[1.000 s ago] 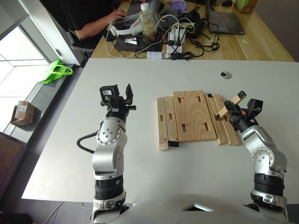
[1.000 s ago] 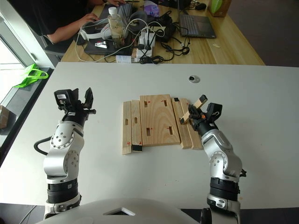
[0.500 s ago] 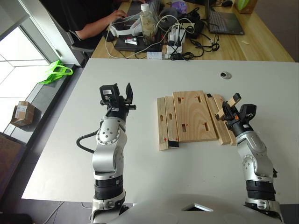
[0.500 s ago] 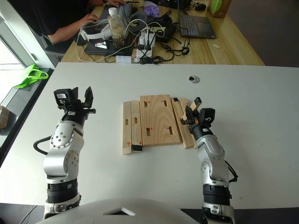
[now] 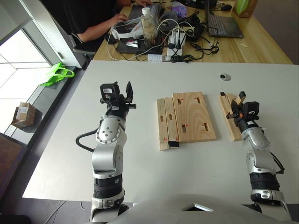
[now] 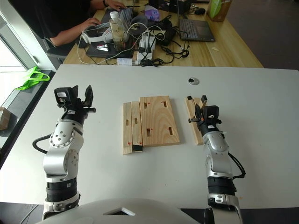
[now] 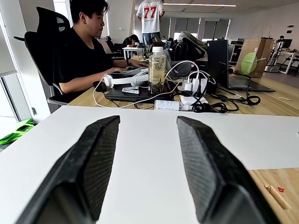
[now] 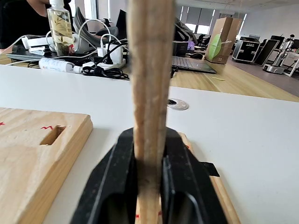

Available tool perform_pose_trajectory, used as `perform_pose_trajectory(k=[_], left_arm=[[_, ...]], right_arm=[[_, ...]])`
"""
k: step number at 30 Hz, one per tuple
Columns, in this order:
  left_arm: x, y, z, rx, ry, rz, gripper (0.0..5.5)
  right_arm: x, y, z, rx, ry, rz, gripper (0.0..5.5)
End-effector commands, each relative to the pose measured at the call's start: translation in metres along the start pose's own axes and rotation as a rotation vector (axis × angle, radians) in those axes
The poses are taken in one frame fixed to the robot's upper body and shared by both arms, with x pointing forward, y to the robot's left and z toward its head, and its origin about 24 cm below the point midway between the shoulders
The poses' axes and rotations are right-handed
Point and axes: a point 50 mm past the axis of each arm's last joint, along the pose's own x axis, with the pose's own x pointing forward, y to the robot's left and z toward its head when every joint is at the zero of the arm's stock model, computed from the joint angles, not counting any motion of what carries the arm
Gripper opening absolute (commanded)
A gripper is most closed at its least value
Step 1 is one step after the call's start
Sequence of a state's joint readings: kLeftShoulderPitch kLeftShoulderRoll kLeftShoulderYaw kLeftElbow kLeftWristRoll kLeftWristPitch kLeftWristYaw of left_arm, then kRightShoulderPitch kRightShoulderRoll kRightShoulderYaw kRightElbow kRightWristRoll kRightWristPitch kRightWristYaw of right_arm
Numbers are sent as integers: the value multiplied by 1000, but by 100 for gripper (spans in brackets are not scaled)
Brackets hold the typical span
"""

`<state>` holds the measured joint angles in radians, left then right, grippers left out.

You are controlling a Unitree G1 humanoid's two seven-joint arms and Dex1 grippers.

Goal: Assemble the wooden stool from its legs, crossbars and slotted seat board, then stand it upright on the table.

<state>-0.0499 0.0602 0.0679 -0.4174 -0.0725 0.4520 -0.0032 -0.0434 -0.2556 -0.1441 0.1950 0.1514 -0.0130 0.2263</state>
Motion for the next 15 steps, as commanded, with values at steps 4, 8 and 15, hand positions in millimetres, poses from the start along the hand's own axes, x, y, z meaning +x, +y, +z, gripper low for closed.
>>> perform_pose_trajectory(k=[4,8,15], left_arm=[[5,0,3,12,-11,-5,223],[7,1,4,16,-16,-7,223],[8,3,6,25,-23,-10,223]], right_arm=[[-6,6,-20,92,107,-18,38],[6,14,14,110,-27,-1,38],[16,23,78,116,-248,11,38]])
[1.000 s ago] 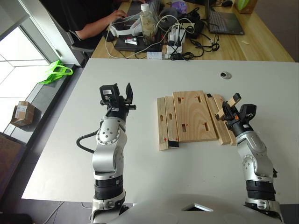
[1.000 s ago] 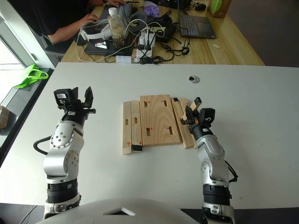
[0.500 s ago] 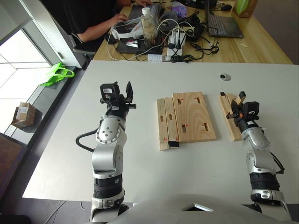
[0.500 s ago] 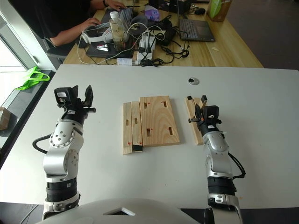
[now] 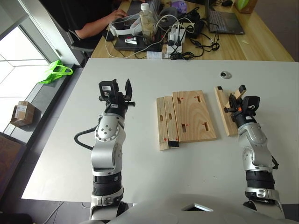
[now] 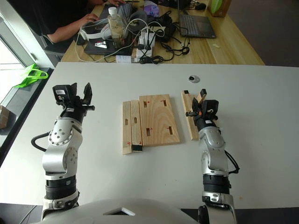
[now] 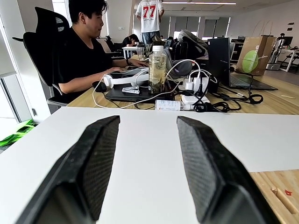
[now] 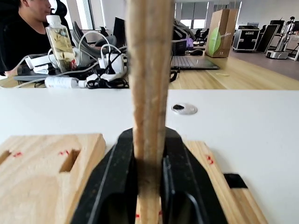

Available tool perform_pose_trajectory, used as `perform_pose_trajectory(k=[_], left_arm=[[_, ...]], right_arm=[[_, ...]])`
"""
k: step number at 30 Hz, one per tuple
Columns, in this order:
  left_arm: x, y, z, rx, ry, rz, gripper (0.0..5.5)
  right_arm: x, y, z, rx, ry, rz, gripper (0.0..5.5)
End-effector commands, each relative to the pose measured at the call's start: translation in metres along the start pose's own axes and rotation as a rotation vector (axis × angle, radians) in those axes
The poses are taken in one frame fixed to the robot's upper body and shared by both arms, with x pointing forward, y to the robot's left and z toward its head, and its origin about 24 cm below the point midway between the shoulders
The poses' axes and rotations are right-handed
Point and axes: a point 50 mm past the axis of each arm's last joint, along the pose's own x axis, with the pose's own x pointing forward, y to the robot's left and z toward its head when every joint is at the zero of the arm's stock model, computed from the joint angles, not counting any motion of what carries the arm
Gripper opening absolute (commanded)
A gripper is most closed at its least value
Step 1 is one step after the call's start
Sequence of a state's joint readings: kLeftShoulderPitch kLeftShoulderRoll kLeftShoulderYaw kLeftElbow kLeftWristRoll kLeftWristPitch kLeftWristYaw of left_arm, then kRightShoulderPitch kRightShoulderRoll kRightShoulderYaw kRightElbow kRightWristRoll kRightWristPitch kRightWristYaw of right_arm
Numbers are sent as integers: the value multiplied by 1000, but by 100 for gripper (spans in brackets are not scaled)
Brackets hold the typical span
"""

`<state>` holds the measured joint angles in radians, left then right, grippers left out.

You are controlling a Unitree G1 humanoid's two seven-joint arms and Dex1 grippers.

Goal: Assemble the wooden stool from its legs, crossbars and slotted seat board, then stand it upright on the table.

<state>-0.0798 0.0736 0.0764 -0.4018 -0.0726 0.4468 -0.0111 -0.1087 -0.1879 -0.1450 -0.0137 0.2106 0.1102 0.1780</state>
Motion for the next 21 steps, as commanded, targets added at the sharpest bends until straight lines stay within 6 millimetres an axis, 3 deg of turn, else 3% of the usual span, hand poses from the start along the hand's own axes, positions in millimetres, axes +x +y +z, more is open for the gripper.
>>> perform_pose_trajectory(k=[1,5,8,10,12,14,21], left_arm=[[4,2,1,14,-4,-4,223],[3,3,2,18,-5,-3,223],[4,4,3,25,-7,-10,223],[4,6,3,29,-7,-10,223],[4,6,3,31,-4,-12,223],[6,5,3,34,-4,-20,223],[4,4,3,37,-5,-24,223]], right_arm=[[9,5,31,15,-106,-2,38],[9,6,42,15,-147,-8,38],[-3,3,20,49,-109,-31,38],[-17,3,-15,83,12,-17,38],[-42,3,-79,51,346,49,38],[-66,3,-108,46,466,85,38],[-55,-4,-89,43,297,59,38]])
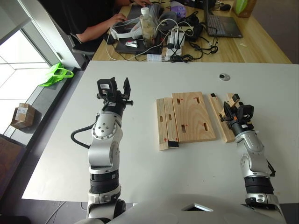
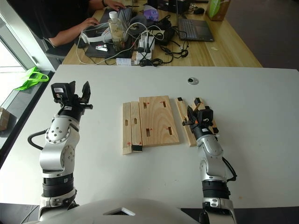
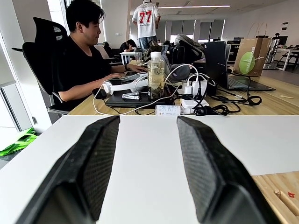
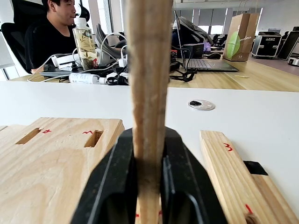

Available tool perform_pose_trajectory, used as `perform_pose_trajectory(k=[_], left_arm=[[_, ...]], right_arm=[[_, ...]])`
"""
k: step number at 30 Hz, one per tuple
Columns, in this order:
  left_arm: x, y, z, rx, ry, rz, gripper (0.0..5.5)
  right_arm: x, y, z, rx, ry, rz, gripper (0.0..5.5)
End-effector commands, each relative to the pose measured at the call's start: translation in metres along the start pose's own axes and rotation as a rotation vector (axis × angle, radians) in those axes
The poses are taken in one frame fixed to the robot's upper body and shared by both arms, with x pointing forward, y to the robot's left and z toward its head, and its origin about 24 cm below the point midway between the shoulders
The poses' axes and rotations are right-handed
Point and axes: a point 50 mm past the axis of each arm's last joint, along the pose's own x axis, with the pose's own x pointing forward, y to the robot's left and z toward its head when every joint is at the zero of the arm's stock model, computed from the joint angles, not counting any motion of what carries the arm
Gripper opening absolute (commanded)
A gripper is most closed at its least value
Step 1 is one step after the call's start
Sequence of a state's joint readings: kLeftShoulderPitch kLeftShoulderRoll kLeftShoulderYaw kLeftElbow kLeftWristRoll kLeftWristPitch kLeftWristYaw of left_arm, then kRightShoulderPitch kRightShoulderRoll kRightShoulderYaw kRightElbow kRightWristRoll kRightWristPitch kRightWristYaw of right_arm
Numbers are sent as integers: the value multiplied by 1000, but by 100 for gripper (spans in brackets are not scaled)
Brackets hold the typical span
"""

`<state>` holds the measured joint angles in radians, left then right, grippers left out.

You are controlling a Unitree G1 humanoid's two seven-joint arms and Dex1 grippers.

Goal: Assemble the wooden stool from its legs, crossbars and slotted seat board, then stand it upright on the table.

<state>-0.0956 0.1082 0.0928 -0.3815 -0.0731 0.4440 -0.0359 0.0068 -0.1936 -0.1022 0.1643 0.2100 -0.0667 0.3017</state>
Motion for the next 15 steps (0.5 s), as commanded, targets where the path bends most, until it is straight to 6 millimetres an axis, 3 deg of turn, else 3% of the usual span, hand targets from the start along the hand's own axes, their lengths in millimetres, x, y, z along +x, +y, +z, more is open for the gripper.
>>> perform_pose_trajectory(k=[1,9,14,15], left_arm=[[1,-3,2,5,-6,-16,223],[2,-5,0,-1,-12,-5,223],[-5,5,-14,-34,-3,72,223],[-6,6,-15,-35,-4,78,225]], right_arm=[[-21,-2,-35,45,160,-34,38],[-4,-3,-11,4,58,-38,38],[2,-3,-2,-5,23,-39,38],[2,-3,-2,-7,20,-40,75]])
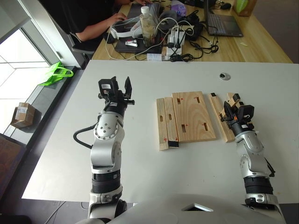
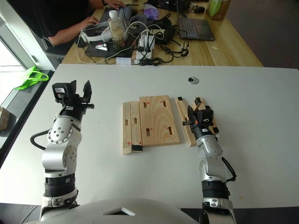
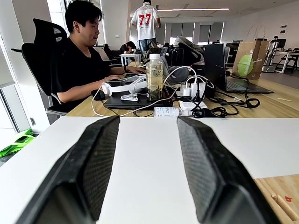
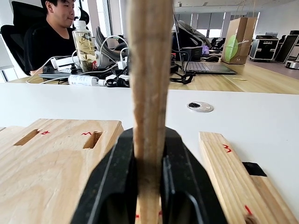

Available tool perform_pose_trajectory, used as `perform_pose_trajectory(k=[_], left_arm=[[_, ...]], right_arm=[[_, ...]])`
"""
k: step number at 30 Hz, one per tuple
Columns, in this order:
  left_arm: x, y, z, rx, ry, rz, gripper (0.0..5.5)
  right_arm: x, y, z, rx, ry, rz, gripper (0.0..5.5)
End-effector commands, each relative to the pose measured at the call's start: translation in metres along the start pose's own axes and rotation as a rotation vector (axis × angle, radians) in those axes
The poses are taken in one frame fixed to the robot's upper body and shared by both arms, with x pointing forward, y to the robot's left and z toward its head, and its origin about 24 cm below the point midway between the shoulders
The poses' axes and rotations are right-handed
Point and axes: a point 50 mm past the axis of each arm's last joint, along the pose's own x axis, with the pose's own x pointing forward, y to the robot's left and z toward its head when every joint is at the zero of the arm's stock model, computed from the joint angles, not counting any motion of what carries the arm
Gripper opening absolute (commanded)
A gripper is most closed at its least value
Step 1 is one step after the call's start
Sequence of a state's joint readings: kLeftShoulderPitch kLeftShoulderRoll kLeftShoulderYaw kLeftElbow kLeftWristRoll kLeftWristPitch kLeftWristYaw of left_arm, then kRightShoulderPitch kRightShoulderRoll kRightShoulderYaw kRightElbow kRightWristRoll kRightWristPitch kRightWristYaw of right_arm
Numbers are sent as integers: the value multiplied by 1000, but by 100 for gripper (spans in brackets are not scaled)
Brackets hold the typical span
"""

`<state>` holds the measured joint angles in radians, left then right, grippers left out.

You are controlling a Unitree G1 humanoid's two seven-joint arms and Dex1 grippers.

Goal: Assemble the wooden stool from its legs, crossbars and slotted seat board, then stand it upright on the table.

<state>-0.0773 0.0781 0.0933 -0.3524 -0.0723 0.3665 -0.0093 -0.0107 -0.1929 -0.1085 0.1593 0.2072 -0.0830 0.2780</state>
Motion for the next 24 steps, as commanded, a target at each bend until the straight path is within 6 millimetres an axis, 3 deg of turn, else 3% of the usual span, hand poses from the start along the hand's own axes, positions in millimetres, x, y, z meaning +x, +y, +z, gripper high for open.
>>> perform_pose_trajectory(k=[1,8,14,19,24], left_arm=[[-5,8,-10,-6,21,48,225],[-7,7,-11,-6,9,54,225],[-17,11,-11,-15,1,116,225],[-23,10,-13,-31,4,152,225],[-24,9,-14,-34,7,157,225]], right_arm=[[-1,-2,-8,-2,54,-16,84],[-2,0,6,-27,5,40,206],[-26,-17,16,-132,91,124,308],[-49,-32,5,-154,274,205,311],[-58,-26,-5,-101,348,214,311]])
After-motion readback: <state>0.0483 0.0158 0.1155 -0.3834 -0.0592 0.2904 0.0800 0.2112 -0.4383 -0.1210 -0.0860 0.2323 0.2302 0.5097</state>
